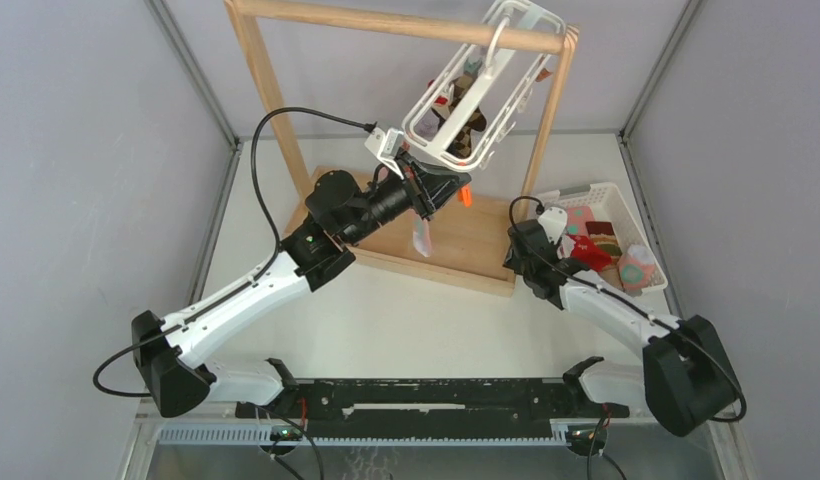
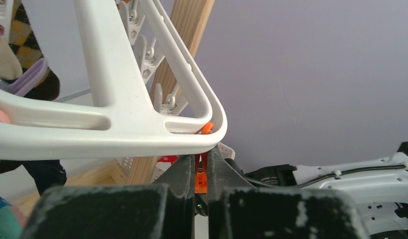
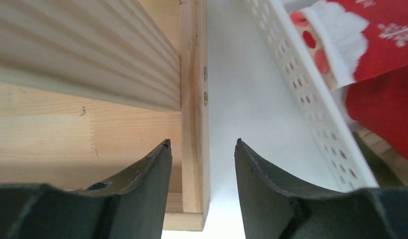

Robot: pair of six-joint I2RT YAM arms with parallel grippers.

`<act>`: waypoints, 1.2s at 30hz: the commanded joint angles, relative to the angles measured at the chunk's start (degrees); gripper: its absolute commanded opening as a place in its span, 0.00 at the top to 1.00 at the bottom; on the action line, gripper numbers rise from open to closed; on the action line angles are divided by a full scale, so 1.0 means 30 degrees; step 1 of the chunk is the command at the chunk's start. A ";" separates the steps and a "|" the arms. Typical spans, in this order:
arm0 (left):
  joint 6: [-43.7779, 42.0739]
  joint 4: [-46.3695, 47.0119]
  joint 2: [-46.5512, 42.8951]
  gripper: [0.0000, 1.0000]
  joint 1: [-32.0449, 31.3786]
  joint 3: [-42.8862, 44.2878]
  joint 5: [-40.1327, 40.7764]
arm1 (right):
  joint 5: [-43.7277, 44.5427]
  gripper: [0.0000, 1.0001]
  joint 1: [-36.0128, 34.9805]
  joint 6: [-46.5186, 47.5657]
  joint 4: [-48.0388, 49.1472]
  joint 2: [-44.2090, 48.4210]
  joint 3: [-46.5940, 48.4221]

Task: Clip the socks to the hanger
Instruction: Move the clothesline to the center of the board.

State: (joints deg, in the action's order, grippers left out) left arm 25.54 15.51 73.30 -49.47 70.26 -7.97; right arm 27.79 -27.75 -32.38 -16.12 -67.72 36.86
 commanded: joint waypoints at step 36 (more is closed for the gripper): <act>0.0576 0.0155 0.1069 1.00 0.1102 0.1810 -0.0252 | -0.1646 1.00 0.4792 0.0361 0.1938 -1.0274 0.7616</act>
State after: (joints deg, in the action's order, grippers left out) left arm 25.58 18.76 75.22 -46.33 72.99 -5.91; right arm 17.02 -16.34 -29.28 -12.21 -95.72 55.57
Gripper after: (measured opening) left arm 0.051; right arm 0.259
